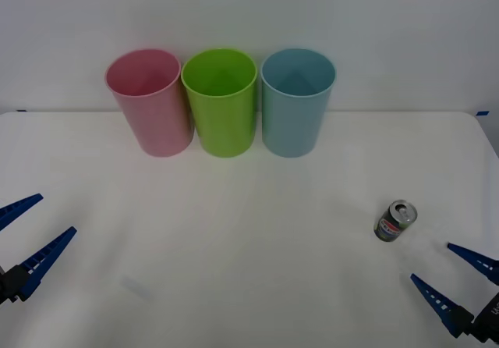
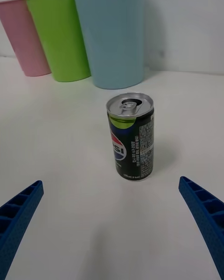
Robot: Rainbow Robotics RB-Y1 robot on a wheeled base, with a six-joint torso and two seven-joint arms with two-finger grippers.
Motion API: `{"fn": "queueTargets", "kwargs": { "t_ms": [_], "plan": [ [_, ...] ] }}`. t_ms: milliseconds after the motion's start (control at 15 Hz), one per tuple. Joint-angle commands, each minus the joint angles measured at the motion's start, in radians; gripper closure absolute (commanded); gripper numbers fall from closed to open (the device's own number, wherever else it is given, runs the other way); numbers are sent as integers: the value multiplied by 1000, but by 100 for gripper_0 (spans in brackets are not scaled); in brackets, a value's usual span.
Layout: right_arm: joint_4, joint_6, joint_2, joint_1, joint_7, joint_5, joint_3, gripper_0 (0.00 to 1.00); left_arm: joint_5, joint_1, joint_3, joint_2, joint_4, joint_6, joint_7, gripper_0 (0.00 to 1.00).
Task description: Grasp the object on the table and drop it into the matching bin: aluminum can to the light blue bin, PET bottle to the pink bin.
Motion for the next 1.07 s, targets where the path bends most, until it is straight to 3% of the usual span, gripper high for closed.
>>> {"fn": "queueTargets", "kwargs": {
  "t_ms": [67, 1067],
  "plan": [
    [2, 67, 17, -16, 13, 0, 36, 0, 0, 0, 0, 0, 0, 0, 0, 0],
    [2, 356, 71, -130, 38, -5, 177, 0, 0, 0, 0, 0, 0, 0, 0, 0]
  ]
}}
